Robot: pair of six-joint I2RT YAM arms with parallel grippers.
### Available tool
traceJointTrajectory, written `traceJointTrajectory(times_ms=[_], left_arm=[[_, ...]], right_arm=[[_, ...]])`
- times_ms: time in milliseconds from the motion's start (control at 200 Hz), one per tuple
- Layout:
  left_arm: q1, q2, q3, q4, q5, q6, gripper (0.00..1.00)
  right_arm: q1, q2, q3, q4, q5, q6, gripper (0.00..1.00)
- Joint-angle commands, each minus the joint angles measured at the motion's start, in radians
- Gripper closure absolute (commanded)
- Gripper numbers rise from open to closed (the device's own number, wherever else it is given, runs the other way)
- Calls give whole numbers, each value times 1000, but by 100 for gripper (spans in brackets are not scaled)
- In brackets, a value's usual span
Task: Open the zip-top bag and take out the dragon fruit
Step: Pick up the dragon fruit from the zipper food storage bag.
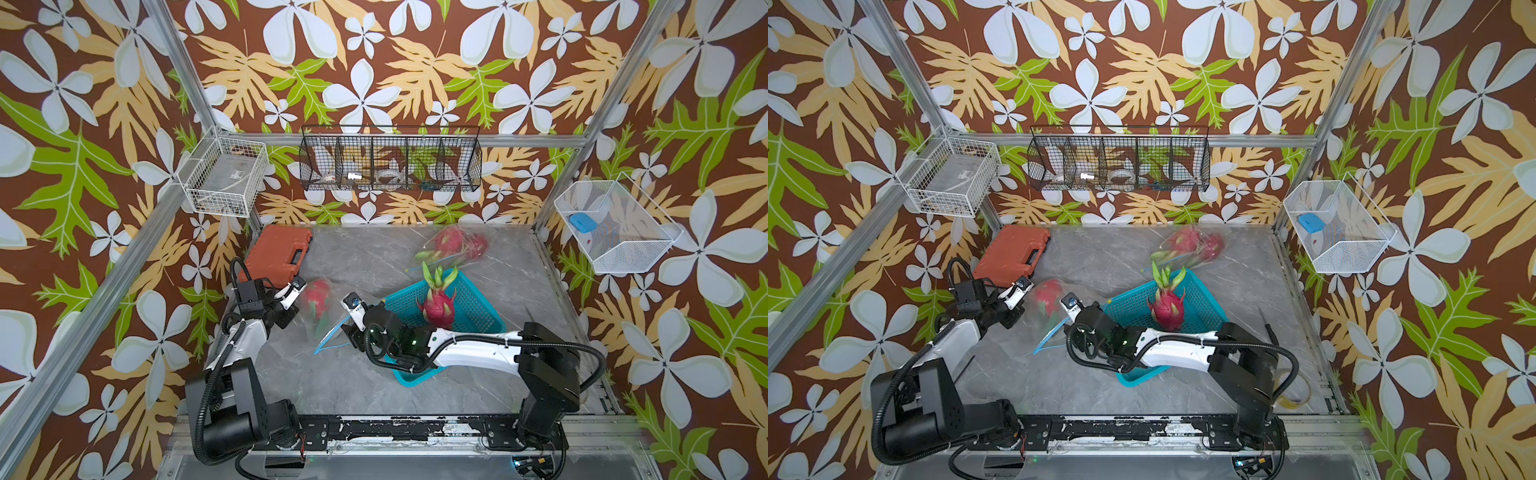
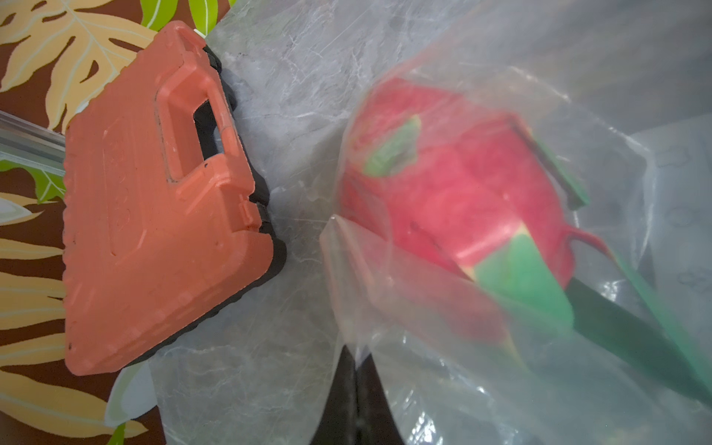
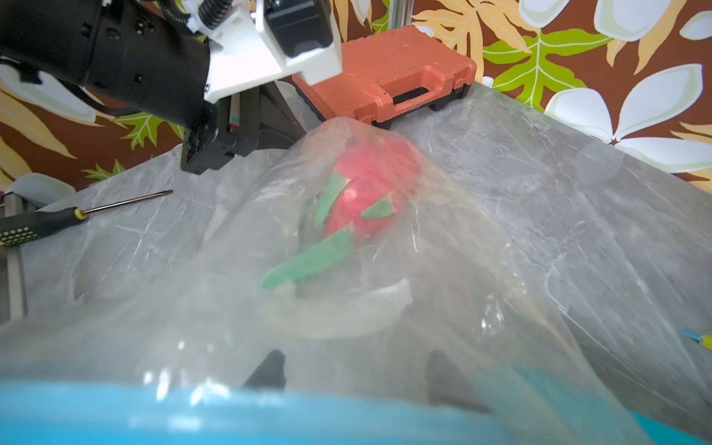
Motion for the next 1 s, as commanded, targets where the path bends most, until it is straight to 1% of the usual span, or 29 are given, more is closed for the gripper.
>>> traceJointTrajectory(times_ms=[0, 190, 395, 475, 560, 686, 791, 881, 996], left_arm=[[-1, 6, 0, -7, 21, 2, 100], [-1, 17, 0, -5, 19, 7, 100], [-1, 33, -4, -7, 19, 13, 100], [-1, 35, -9, -6, 20, 17, 100], [-1, 35, -17, -5, 19, 23, 100], [0, 39, -28, -8, 18, 34, 100], [-1, 45, -33, -12, 18, 39, 100], [-1, 43, -38, -14, 17, 41, 100], [-1, 37, -43, -20, 21, 43, 100]], right_arm=[[0, 73, 72, 22, 33, -8, 30], [-13, 223, 219, 7, 21, 0, 29], [-25, 338, 274, 86, 44, 89, 26], [-24, 378, 280, 129, 54, 149, 25], [-25, 403, 265, 206, 18, 203, 23], [-24, 421, 241, 300, -25, 255, 12], [-24, 431, 223, 360, -39, 275, 10], [-25, 455, 257, 337, -20, 287, 12], [-26, 498, 311, 312, -8, 300, 19]])
